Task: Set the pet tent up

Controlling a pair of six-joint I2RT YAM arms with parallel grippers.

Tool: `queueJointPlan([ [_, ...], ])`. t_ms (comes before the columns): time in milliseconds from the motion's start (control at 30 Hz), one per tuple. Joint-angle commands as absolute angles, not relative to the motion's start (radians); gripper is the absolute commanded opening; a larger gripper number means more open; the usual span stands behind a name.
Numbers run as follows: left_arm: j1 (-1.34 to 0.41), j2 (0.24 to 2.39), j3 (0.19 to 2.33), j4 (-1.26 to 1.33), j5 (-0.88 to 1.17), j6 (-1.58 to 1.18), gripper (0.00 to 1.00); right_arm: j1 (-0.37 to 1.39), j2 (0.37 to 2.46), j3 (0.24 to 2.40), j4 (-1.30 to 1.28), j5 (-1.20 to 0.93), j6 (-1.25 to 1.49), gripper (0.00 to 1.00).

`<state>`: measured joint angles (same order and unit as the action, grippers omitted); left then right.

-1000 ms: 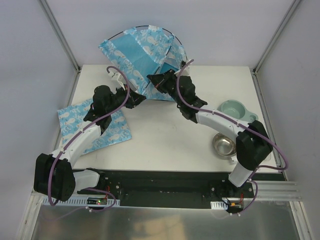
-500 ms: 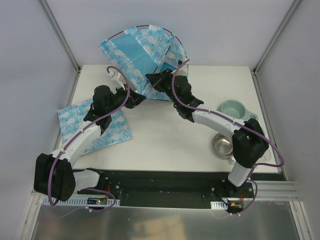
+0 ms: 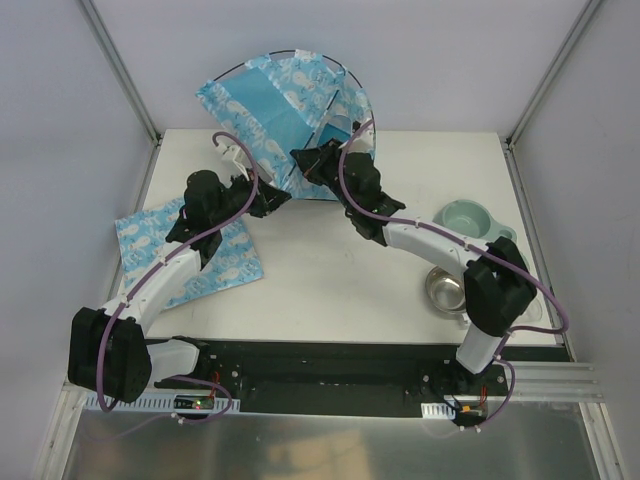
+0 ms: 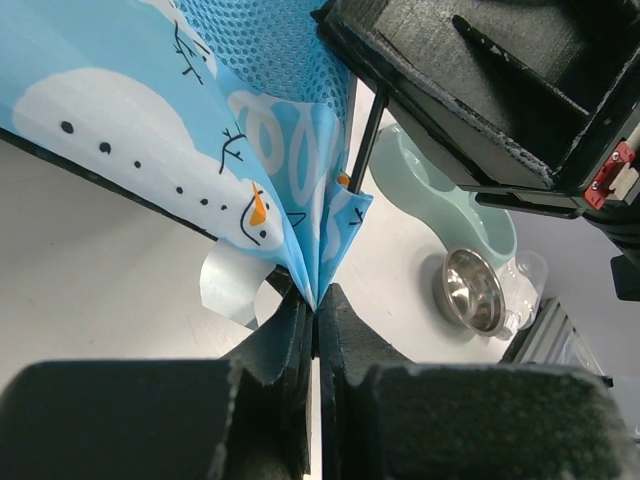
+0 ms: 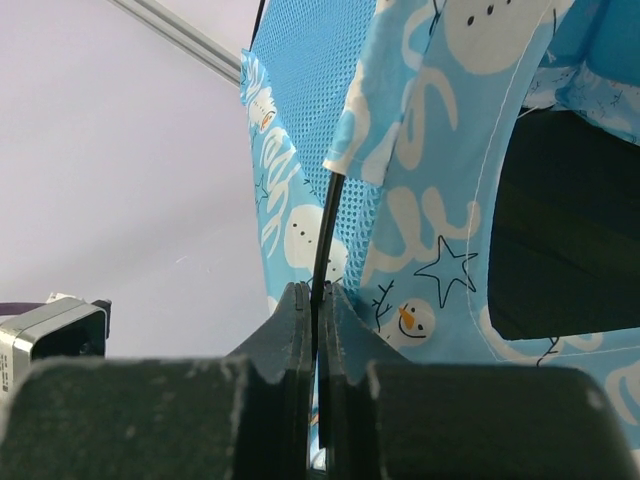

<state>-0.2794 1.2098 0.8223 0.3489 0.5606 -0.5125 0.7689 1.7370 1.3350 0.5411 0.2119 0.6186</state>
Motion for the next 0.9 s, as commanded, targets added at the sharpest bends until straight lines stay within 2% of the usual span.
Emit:
queueJointPlan([
  [0,-0.284,1.169,0.831,0.210,0.730,-0.520,0.00,0.710,1.753,1.393,0.675,0.428,0.486,0.00],
  [600,-0.284,1.160,0.896,0.186,0.761,-0.491,0.00,0.813,1.680,1.255,0.670,0.356,0.350,0.00],
  [767,-0.282,1.149,0.908,0.127,0.715,-0.459,0.00,0.816,1.671,1.253,0.631,0.400,0.313,0.00],
  [867,-0.284,1.138,0.908,0.104,0.678,-0.449,0.00,0.816,1.649,1.261,0.601,0.345,0.302,0.00],
])
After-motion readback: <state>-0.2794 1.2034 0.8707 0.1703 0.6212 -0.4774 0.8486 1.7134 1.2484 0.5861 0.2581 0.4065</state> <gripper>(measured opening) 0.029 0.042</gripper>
